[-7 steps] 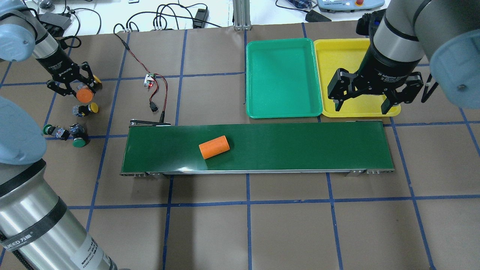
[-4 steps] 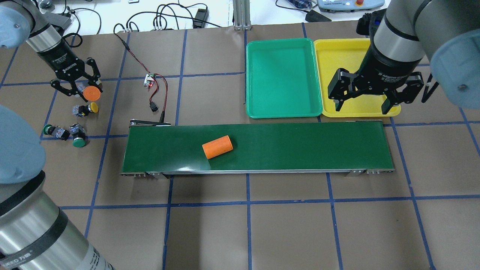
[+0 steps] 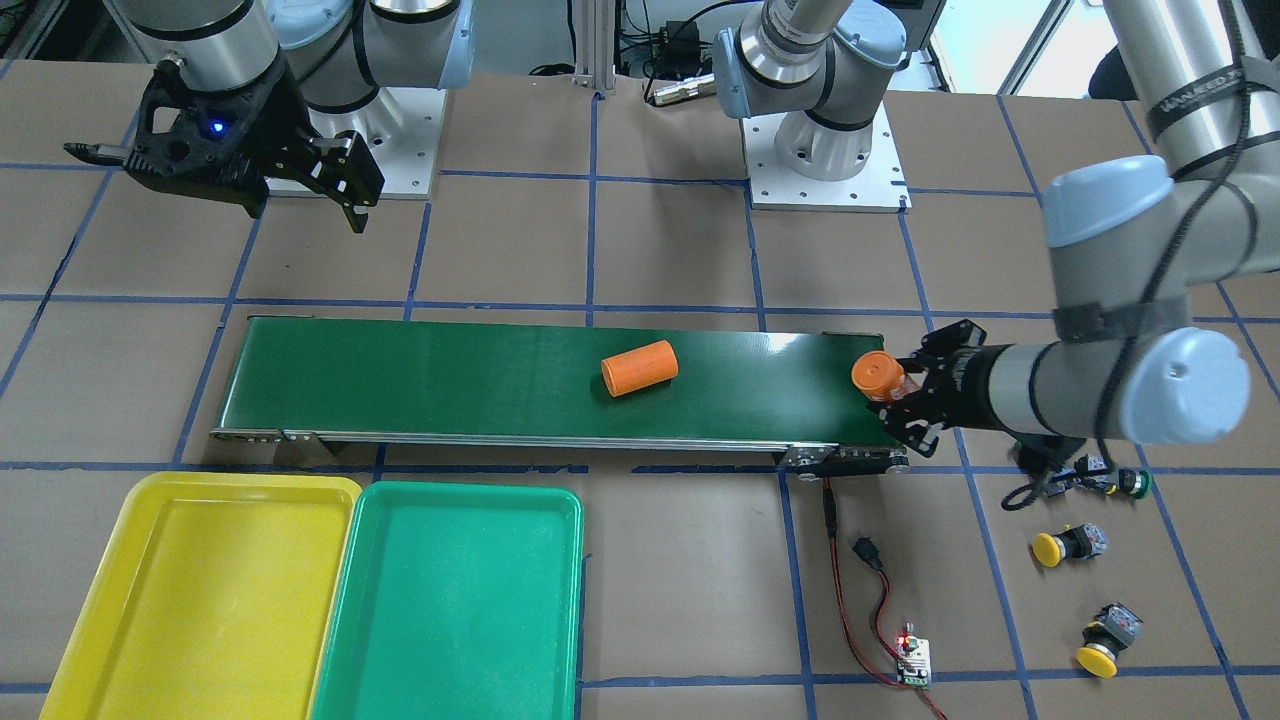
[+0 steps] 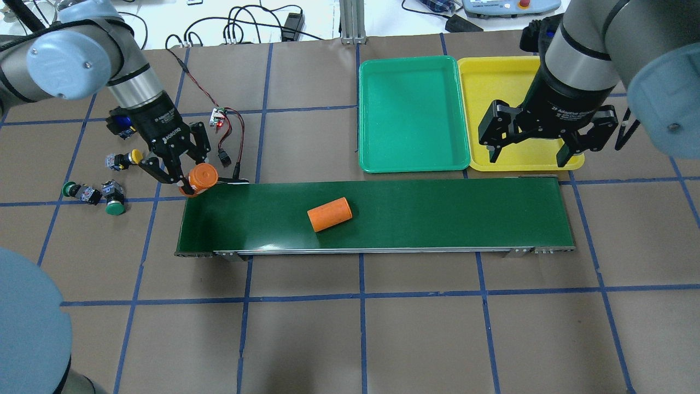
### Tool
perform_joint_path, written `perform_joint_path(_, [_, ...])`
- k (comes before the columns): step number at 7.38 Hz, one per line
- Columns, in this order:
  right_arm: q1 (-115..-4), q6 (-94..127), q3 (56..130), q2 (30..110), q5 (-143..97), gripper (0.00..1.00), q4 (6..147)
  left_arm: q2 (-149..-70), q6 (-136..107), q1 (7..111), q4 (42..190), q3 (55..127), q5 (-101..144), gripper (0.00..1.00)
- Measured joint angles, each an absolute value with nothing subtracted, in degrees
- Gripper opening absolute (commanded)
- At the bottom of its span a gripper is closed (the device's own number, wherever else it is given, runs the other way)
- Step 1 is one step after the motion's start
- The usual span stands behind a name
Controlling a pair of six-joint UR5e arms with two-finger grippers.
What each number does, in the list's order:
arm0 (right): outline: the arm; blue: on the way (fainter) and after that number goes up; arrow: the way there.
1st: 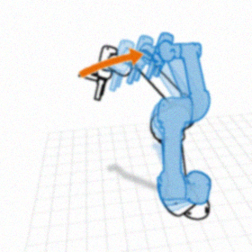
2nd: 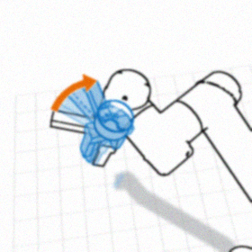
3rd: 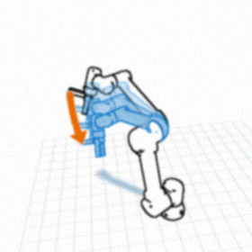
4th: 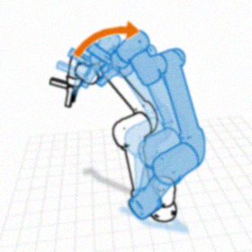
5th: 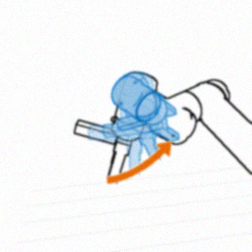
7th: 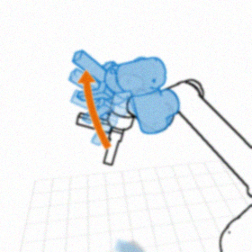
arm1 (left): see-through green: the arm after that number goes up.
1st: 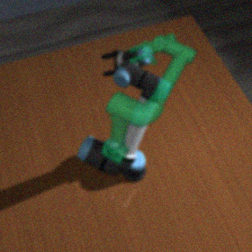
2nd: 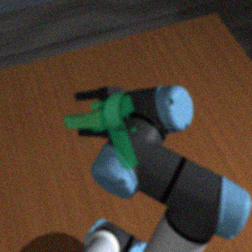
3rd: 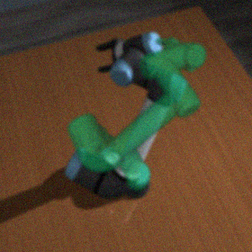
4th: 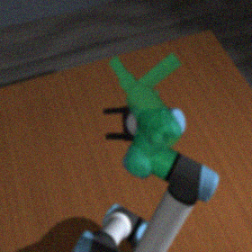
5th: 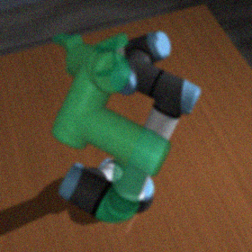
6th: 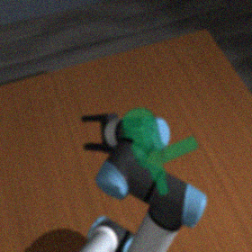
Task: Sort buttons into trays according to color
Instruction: 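Place the second orange cylinder on the belt near its start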
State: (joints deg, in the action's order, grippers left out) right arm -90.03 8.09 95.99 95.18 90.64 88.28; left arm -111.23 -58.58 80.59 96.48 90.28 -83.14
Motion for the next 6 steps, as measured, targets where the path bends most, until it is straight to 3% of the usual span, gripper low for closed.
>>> perform_joint_path(1, [-90.04,8.09,96.0,95.18,90.65,1.0,88.29,-110.42,-62.17,81.76,92.83,92.88,-83.96,0.0])
perform_joint_path(2, [-90.04,8.09,96.01,95.17,90.65,1.0,88.27,-110.32,-63.7,82.28,91.0,94.14,-85.6,0.38])
perform_joint_path(5, [-90.08,8.15,96.02,95.08,90.7,1.0,88.29,-111.46,-65.26,85.33,86.29,96.16,-94.49,0.9])
perform_joint_path(6, [-90.08,8.12,96.02,95.06,90.66,1.0,88.34,-111.6,-65.29,86.0,85.15,96.34,-95.75,0.93])
